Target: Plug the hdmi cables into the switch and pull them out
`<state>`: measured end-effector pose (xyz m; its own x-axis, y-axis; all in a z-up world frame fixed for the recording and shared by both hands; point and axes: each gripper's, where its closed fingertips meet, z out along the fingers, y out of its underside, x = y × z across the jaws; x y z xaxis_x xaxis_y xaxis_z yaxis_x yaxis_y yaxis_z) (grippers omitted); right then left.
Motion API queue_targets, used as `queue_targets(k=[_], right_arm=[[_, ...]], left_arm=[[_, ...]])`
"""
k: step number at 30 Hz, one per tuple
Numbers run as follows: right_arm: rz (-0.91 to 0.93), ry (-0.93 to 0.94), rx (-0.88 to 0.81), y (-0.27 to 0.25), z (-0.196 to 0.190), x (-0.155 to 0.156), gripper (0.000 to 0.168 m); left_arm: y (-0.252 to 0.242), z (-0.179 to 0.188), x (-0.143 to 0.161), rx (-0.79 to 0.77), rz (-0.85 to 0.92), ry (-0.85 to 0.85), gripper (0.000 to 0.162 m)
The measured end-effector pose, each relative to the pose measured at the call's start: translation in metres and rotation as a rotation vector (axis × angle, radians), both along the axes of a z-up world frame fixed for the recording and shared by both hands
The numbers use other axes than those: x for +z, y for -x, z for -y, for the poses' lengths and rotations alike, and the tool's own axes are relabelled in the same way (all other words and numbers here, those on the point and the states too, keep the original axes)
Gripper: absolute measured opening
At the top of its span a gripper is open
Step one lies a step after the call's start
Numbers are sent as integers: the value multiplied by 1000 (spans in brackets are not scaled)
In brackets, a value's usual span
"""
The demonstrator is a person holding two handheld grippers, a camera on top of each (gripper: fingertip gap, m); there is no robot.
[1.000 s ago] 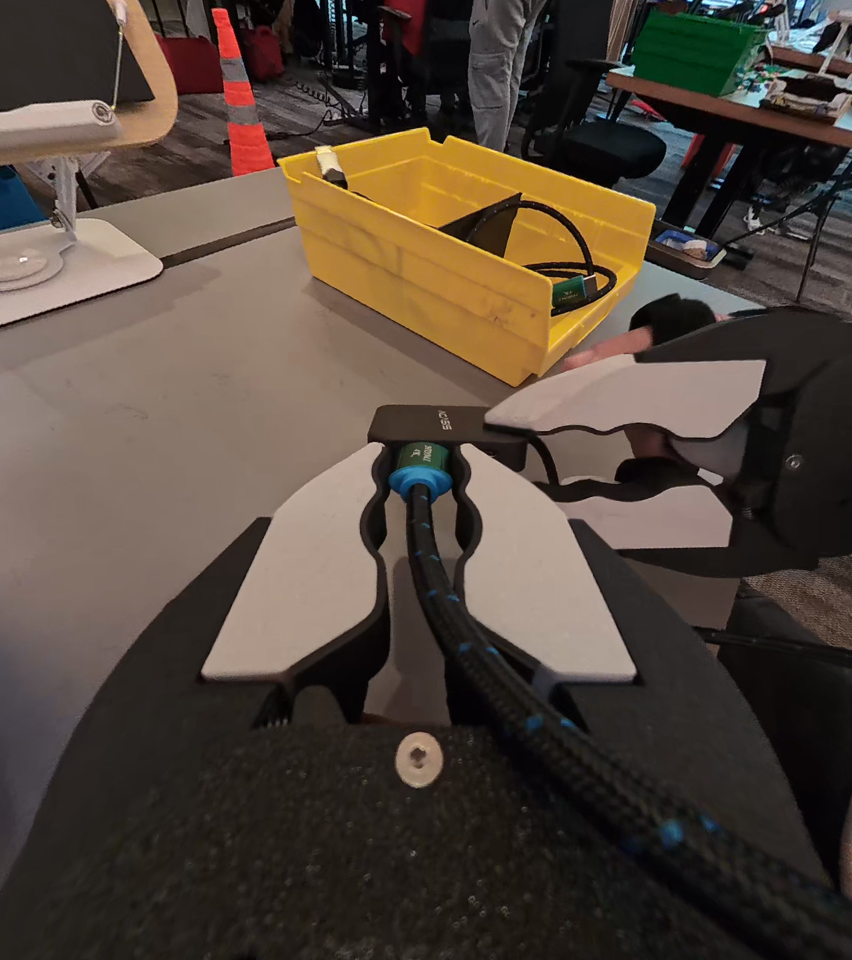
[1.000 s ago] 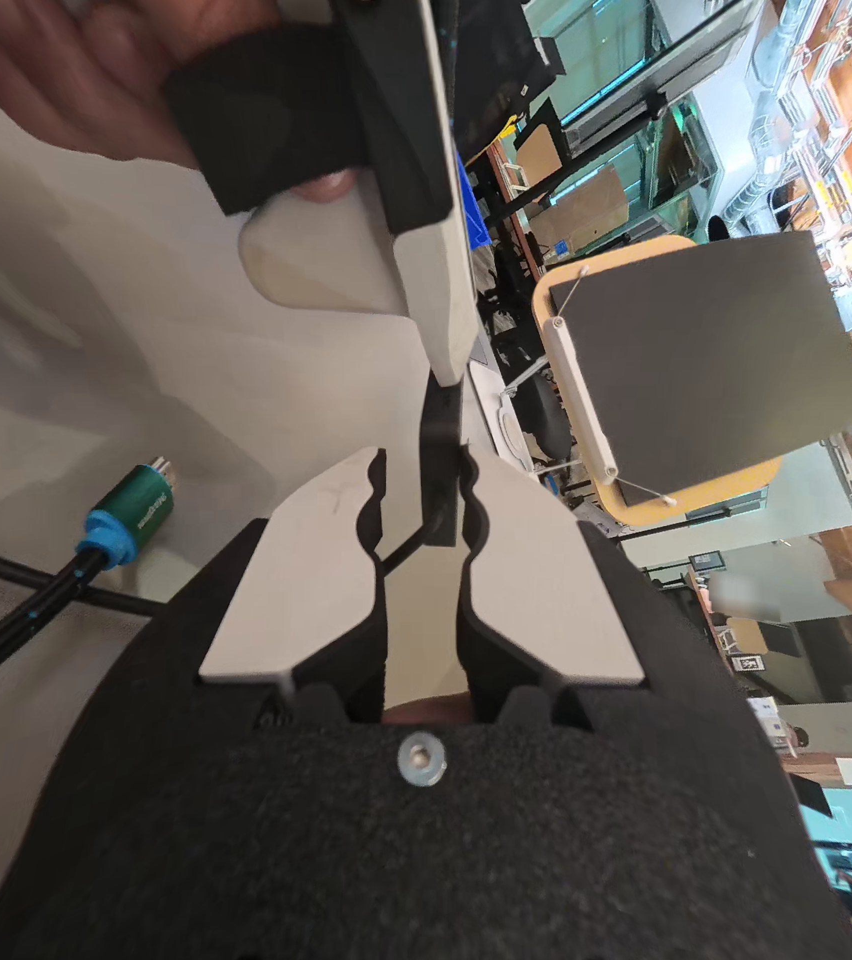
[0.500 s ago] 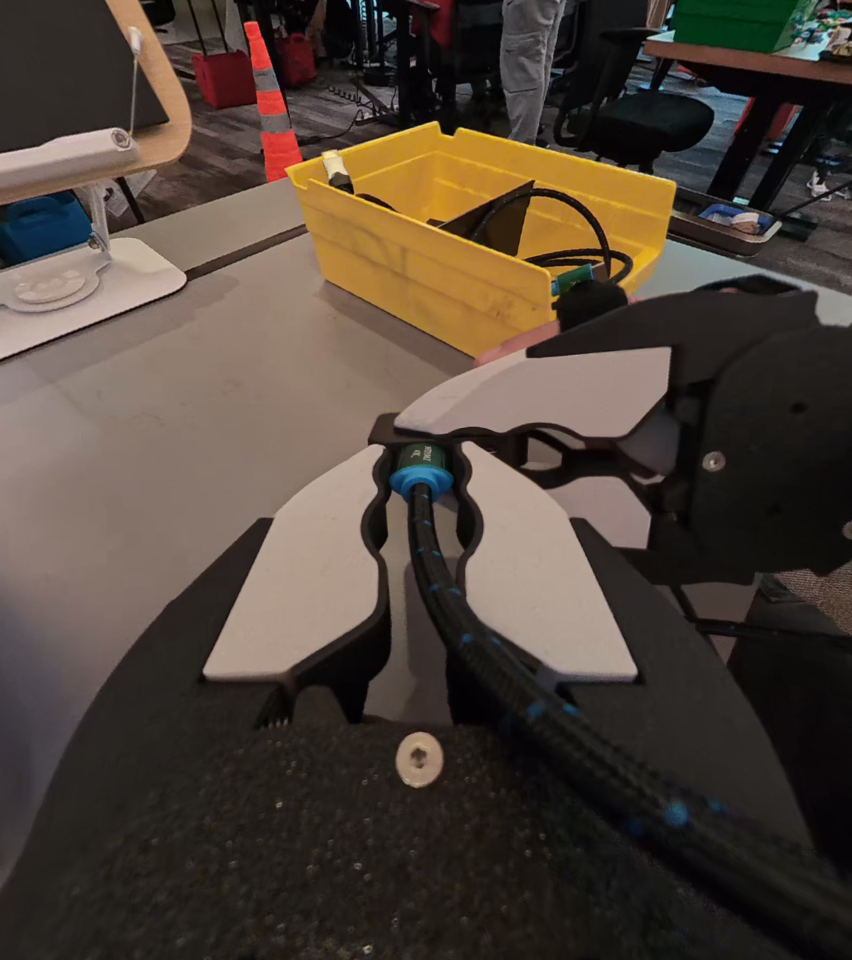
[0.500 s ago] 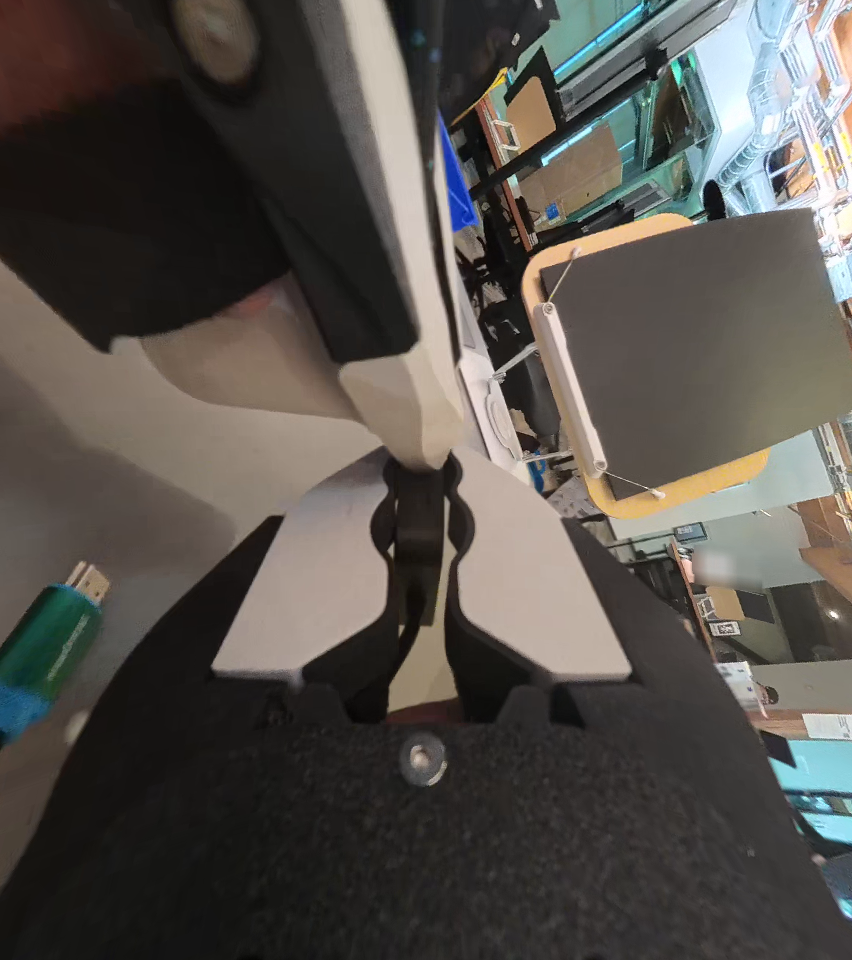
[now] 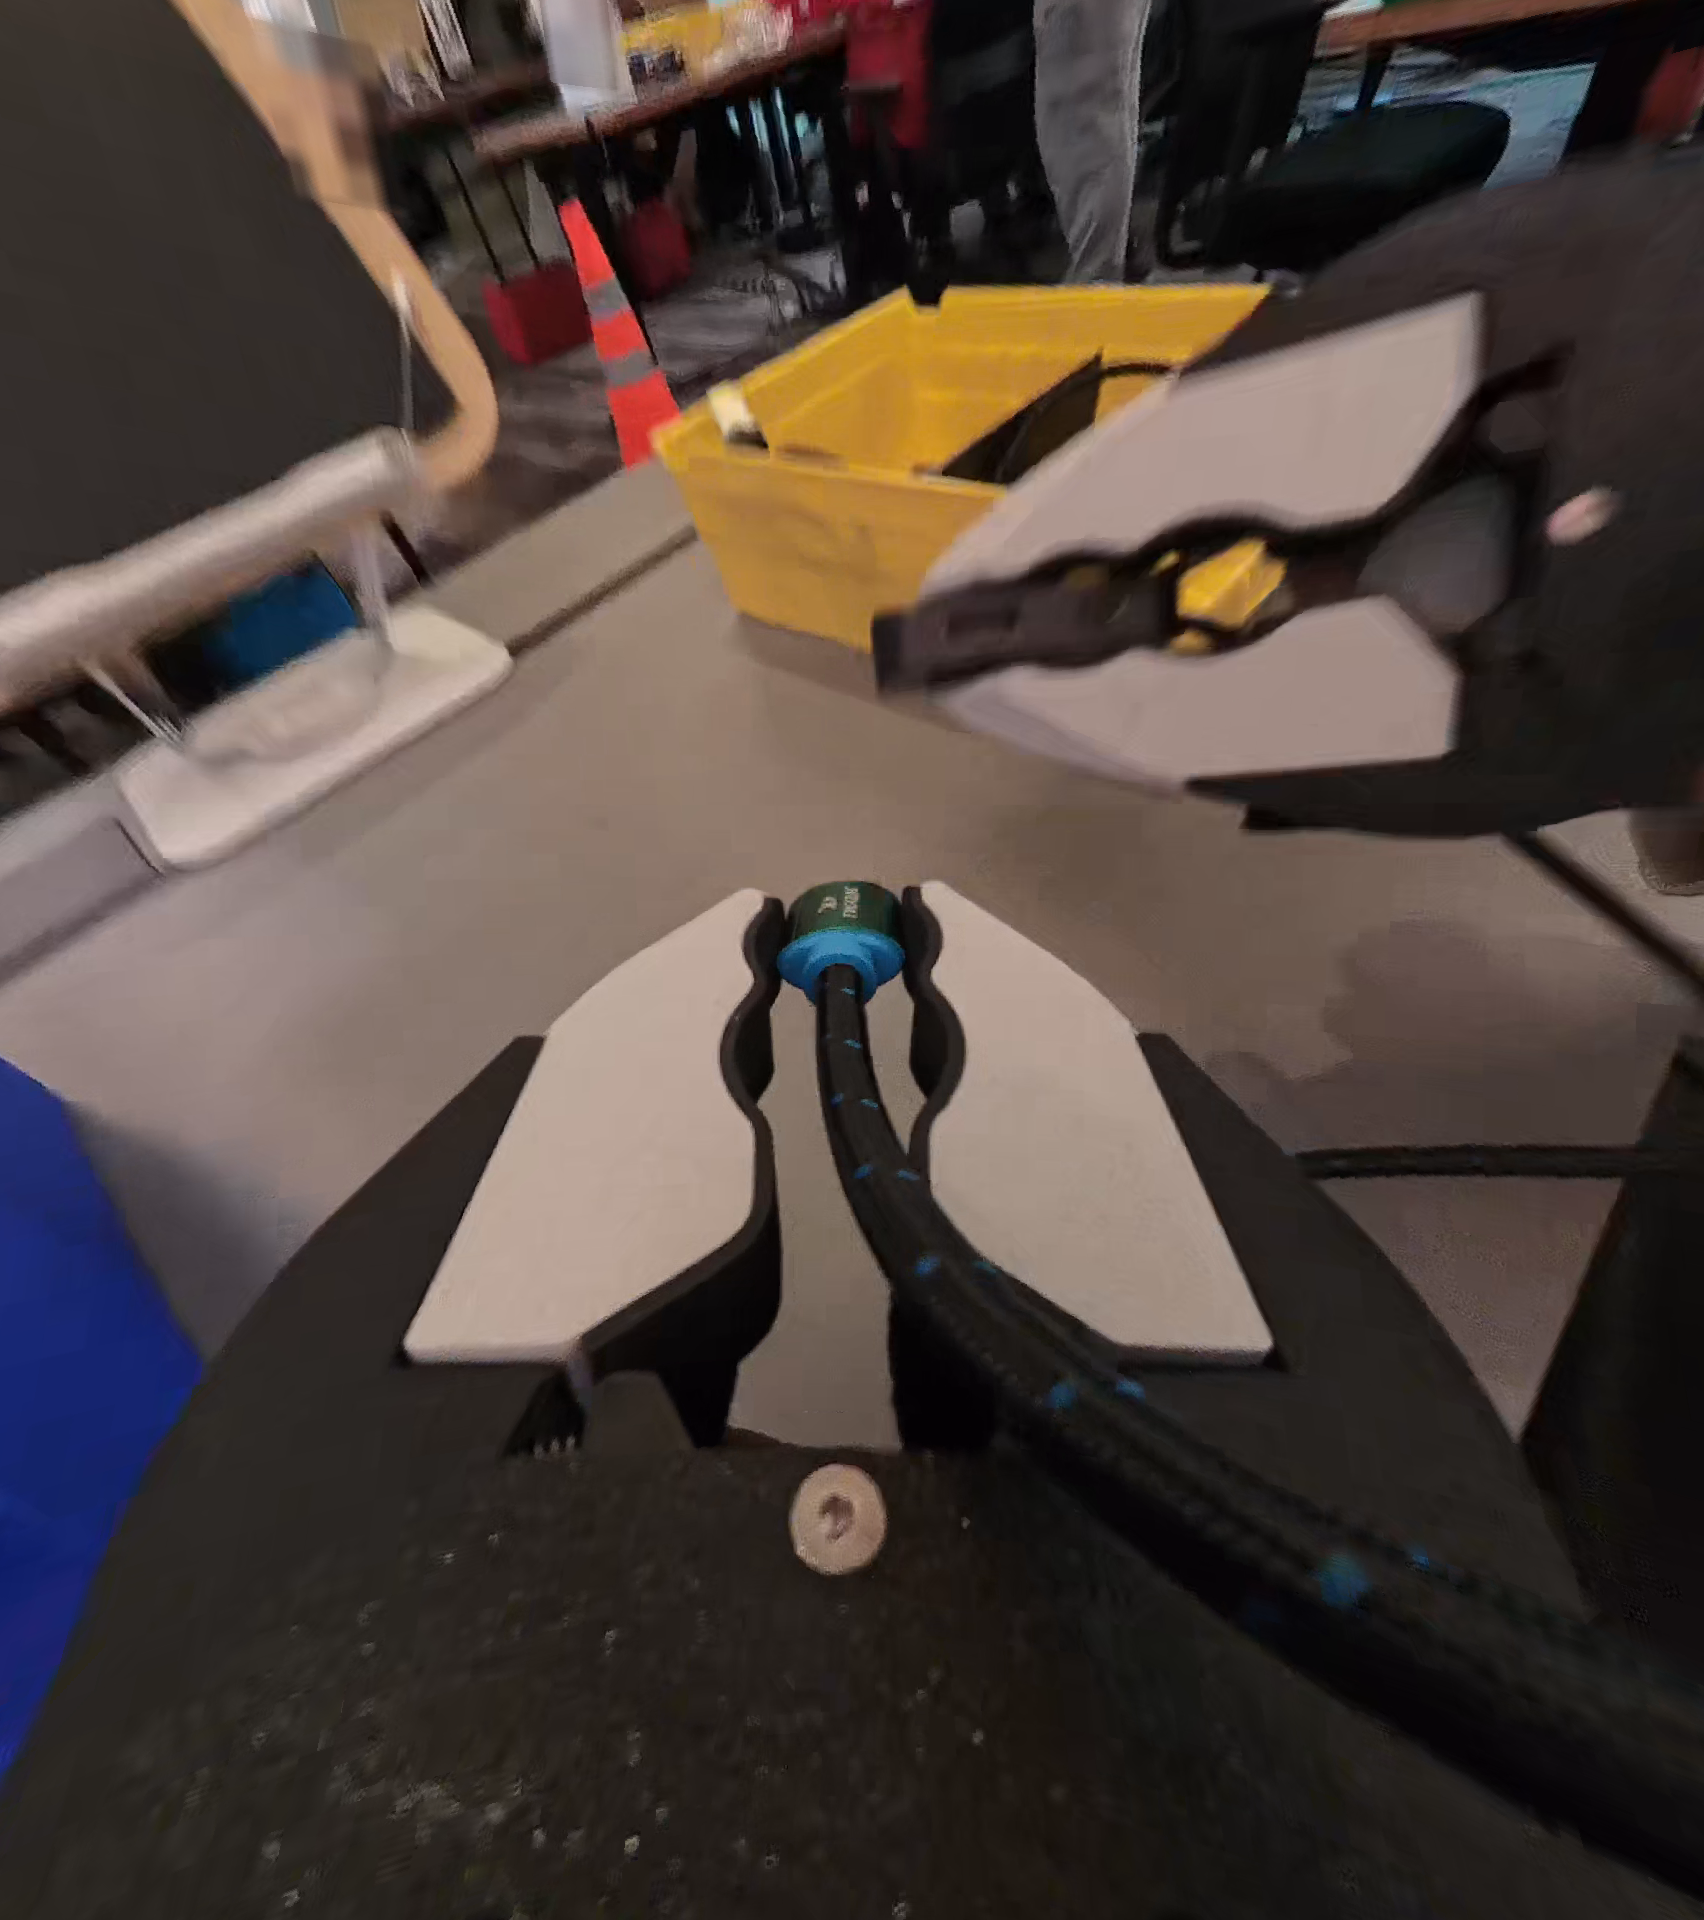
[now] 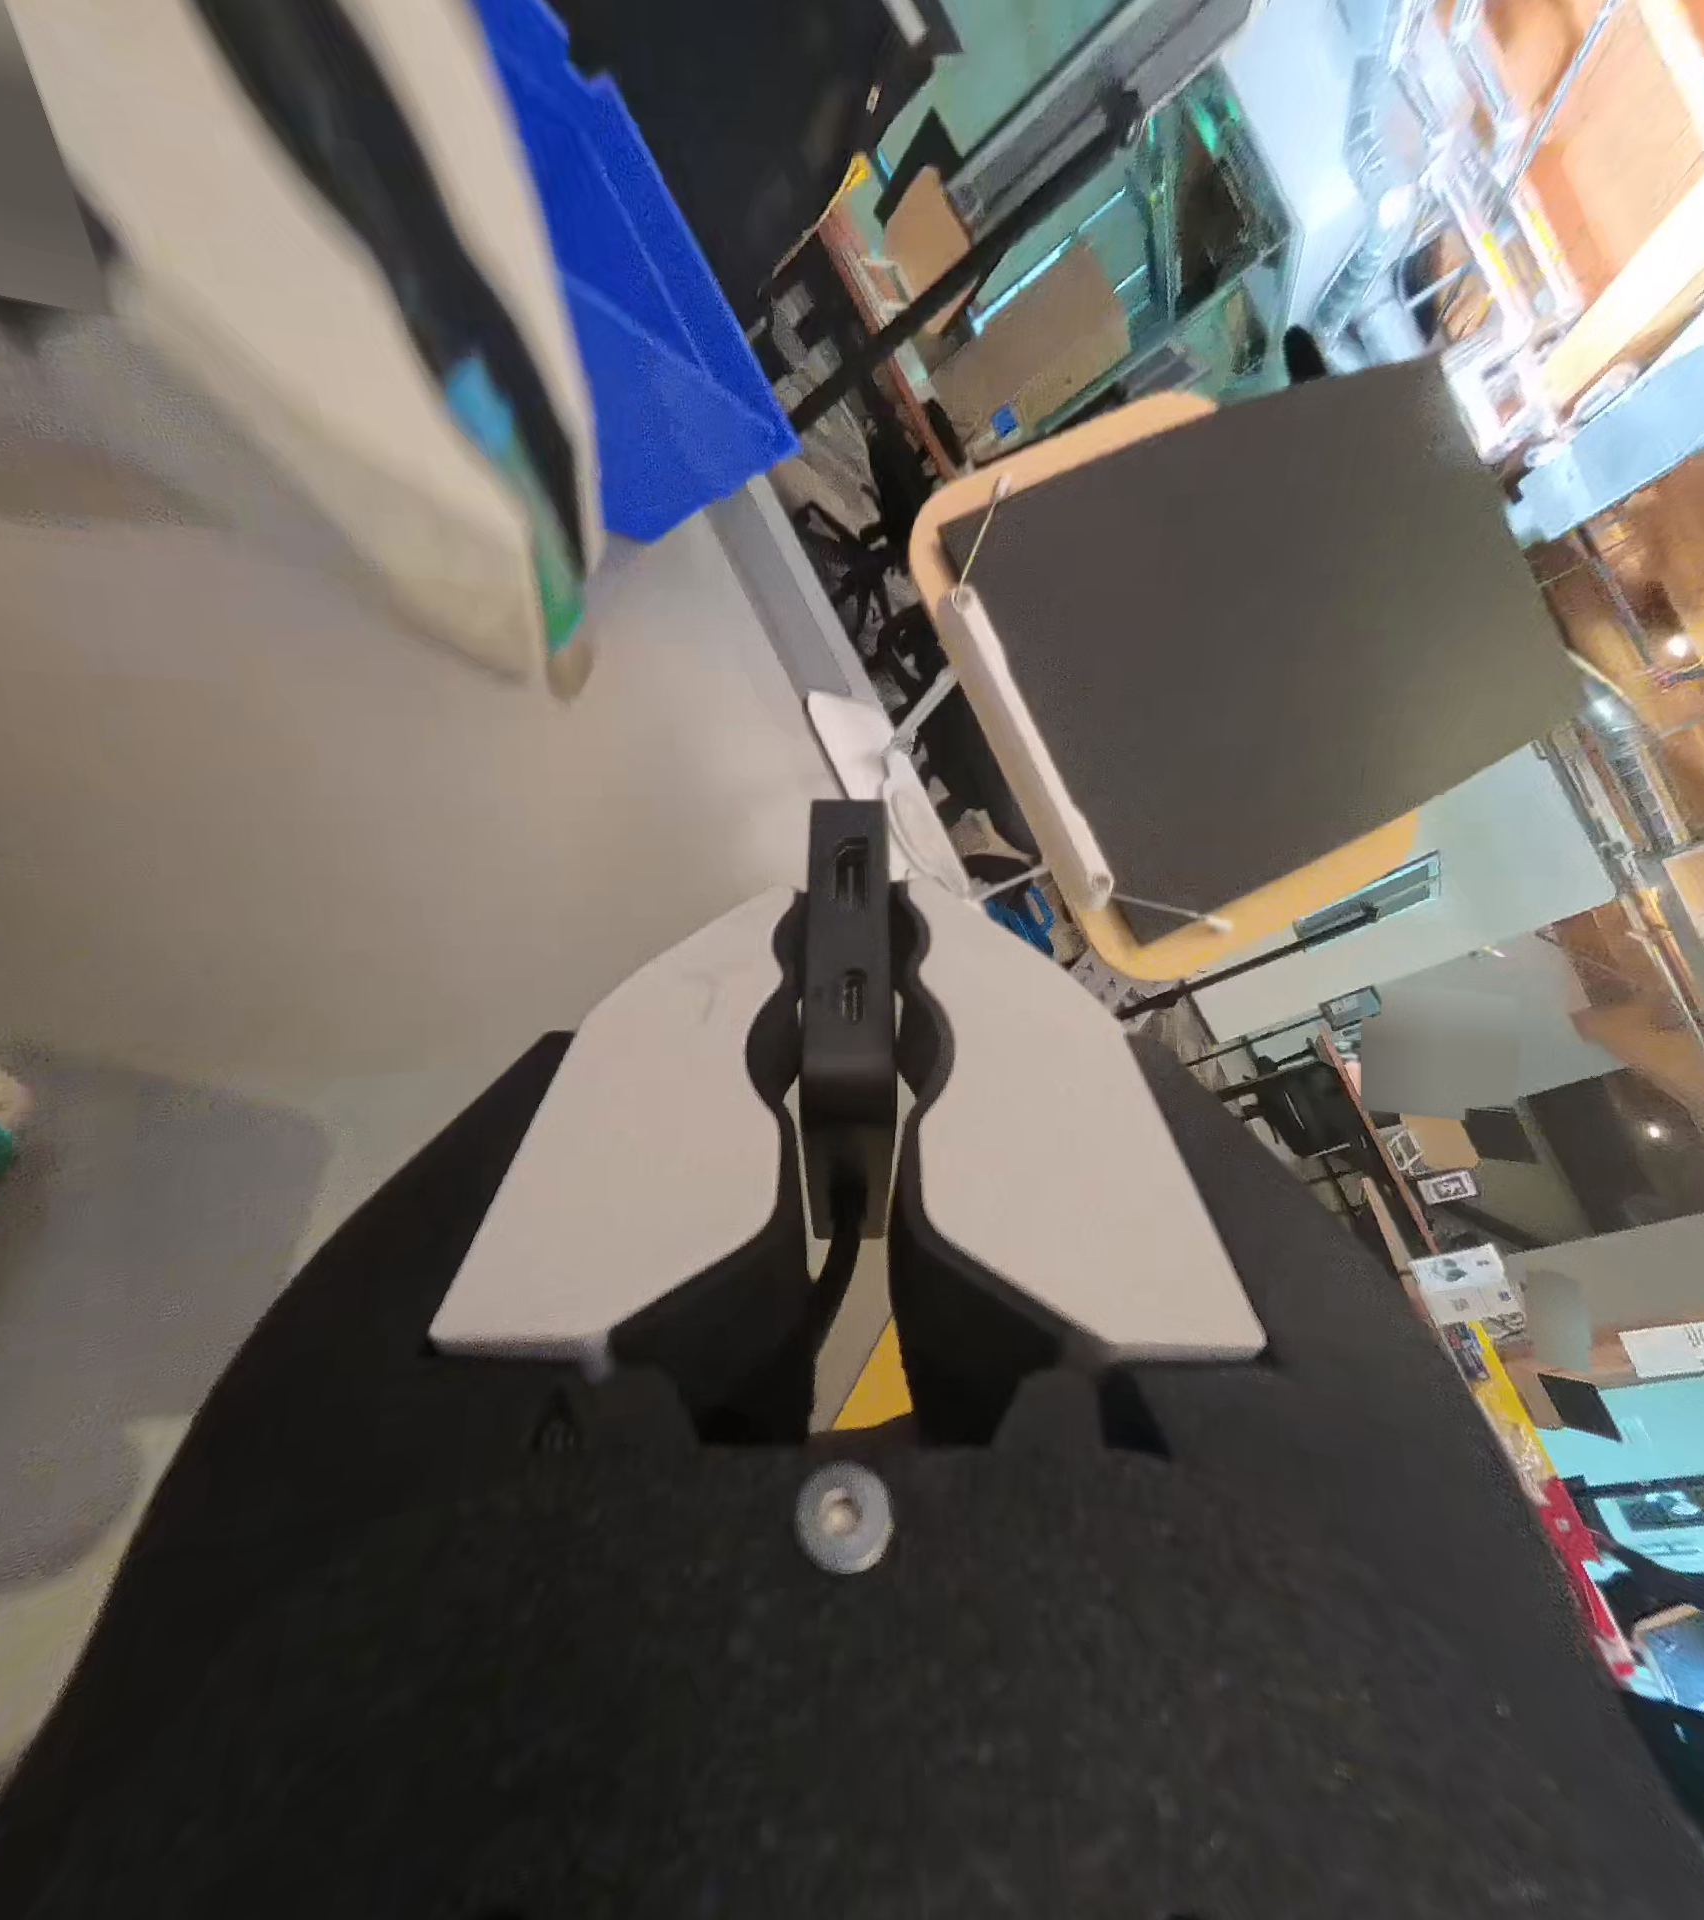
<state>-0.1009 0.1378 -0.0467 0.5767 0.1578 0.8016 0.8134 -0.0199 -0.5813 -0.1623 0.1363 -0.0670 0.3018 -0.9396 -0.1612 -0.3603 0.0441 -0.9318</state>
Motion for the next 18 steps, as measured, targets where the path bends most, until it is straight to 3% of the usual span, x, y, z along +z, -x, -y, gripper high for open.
queue_targets(k=[2, 5, 9, 12, 14, 18], right_arm=[[-8, 27, 7, 5, -2, -2, 14], [-47, 27, 25, 1, 1, -3, 14], [-140, -82, -17, -27, 1, 39, 14], [-197, -160, -83, -84, -8, 92, 14], [-181, -117, -167, -139, -26, 116, 14], [-201, 257, -361, -259, -79, 83, 14]], left_arm=[[6, -11, -24, 41, -65, 93, 22], [21, -37, -44, 200, -186, 67, 22], [37, -58, -48, 314, -194, 66, 22], [42, -64, -45, 316, -162, 91, 22], [45, -65, -45, 325, -153, 103, 22], [44, -61, -50, 303, -162, 124, 22]])
